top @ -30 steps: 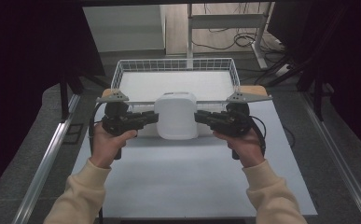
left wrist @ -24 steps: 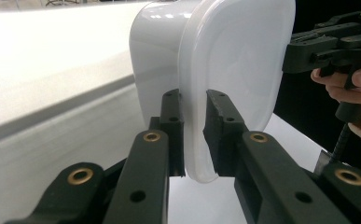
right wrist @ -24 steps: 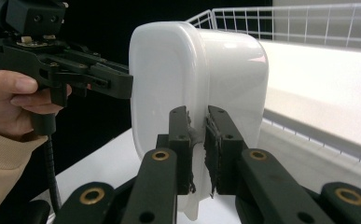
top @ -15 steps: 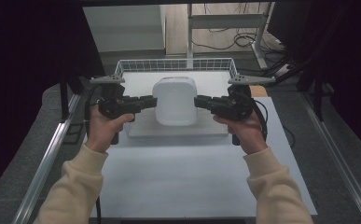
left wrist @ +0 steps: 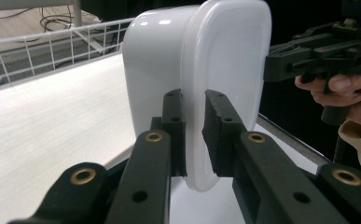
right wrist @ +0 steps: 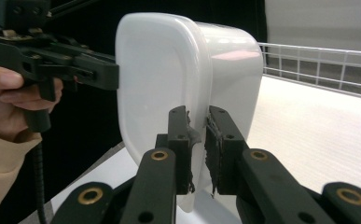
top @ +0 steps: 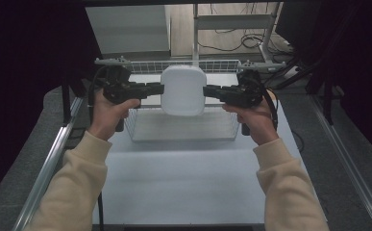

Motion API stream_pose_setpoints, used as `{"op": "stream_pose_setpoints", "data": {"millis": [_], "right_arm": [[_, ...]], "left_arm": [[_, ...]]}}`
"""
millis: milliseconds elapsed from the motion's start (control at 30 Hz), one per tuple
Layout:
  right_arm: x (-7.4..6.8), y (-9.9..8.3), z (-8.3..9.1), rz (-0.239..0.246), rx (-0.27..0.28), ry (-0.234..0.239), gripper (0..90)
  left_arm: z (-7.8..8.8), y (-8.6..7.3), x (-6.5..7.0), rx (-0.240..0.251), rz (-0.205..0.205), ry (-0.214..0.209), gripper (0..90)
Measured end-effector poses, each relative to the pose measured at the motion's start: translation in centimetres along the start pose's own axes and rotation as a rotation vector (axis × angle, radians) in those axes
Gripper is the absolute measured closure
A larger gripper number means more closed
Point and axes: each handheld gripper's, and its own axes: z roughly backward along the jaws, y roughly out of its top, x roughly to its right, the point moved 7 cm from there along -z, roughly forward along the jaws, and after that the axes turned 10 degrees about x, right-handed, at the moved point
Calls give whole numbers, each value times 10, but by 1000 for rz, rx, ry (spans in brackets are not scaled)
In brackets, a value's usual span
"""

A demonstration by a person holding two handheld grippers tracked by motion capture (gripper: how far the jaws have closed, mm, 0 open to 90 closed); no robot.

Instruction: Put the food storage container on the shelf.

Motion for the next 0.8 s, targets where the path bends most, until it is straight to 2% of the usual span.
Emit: {"op": "stream_pose_setpoints", "data": {"millis": [133, 333, 433, 467, 600, 633, 700, 800], "right_arm": [[11, 5, -6, -27, 3, 3, 806], [22, 13, -14, -33, -11, -11, 805], [30, 19, -22, -45, -30, -25, 804], [30, 19, -22, -45, -30, -25, 804], [43, 19, -33, -83, -71, -45, 799], [46, 19, -36, -93, -78, -48, 798], [51, 17, -40, -111, -93, -55, 796], [54, 15, -44, -124, -104, -65, 793]], "left_arm": [[-9, 7, -9, -14, 6, 2, 797], [-19, 14, -22, -13, 29, -5, 796], [-27, 16, -33, -9, 59, -15, 796], [-27, 16, -33, -9, 59, -15, 796], [-37, 11, -47, -23, 109, -17, 796], [-37, 11, -47, -23, 109, -17, 796], [-42, 9, -54, -36, 139, -13, 796], [-45, 7, -58, -53, 150, -2, 795]]}}
